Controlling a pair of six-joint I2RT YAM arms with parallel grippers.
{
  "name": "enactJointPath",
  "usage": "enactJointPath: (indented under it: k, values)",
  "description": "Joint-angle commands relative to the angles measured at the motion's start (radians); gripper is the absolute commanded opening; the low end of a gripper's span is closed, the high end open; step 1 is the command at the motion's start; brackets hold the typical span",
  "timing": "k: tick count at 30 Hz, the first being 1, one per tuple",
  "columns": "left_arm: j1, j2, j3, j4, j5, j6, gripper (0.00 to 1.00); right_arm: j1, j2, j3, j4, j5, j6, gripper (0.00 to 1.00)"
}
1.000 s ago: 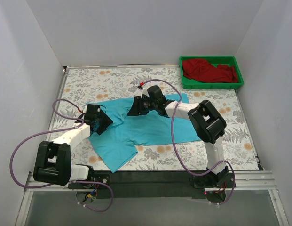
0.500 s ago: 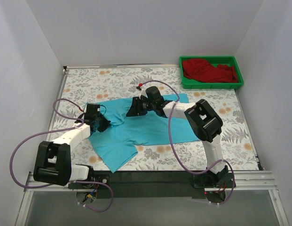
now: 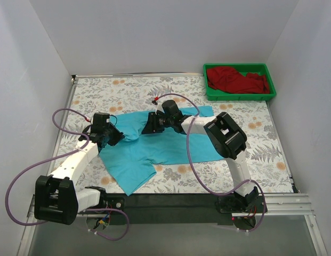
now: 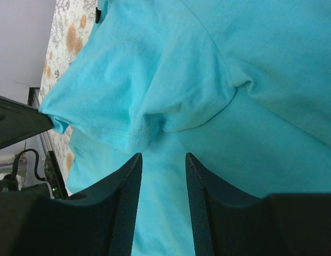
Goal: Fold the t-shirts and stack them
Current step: Fold the tshirt
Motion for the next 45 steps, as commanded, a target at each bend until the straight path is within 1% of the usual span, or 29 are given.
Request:
enactJointPath:
  k: [1, 12, 25, 29, 33, 37, 39, 40, 42, 43, 45]
  values:
    - [0.012, -0.012, 0.009, -0.056, -0.026, -0.016, 0.0, 0.006, 0.022, 0.056, 0.051, -0.011, 0.014, 0.38]
    - [0.016, -0.006, 0.02, -0.058, -0.028, -0.011, 0.0, 0.006, 0.093, 0.095, 0.09, -0.007, 0.058, 0.38]
    - [0.016, -0.014, 0.009, -0.053, -0.019, -0.01, 0.0, 0.006, 0.136, 0.132, 0.117, -0.002, 0.1, 0.37]
    - [0.016, -0.017, 0.006, -0.053, -0.02, -0.011, 0.0, 0.01, 0.142, 0.138, 0.119, -0.002, 0.098, 0.35]
    - [0.016, -0.018, 0.005, -0.053, -0.022, -0.01, 0.0, 0.013, 0.151, 0.144, 0.119, 0.001, 0.1, 0.31]
    - [0.016, -0.017, 0.003, -0.05, -0.022, -0.008, 0.0, 0.015, 0.159, 0.156, 0.12, -0.004, 0.101, 0.24]
    - [0.016, -0.018, 0.0, -0.048, -0.023, -0.008, 0.0, 0.016, 0.162, 0.161, 0.12, -0.007, 0.101, 0.22]
    - [0.016, -0.018, 0.0, -0.048, -0.025, -0.008, 0.0, 0.015, 0.162, 0.164, 0.12, -0.008, 0.1, 0.17]
    - [0.016, -0.017, 0.0, -0.05, -0.028, -0.008, 0.0, 0.016, 0.153, 0.159, 0.12, -0.01, 0.095, 0.1]
    - [0.016, -0.02, -0.001, -0.05, -0.029, -0.008, 0.0, 0.016, 0.147, 0.153, 0.117, -0.01, 0.091, 0.02]
    - [0.016, -0.023, 0.0, -0.054, -0.043, -0.008, 0.0, 0.013, 0.124, 0.147, 0.117, -0.011, 0.08, 0.01]
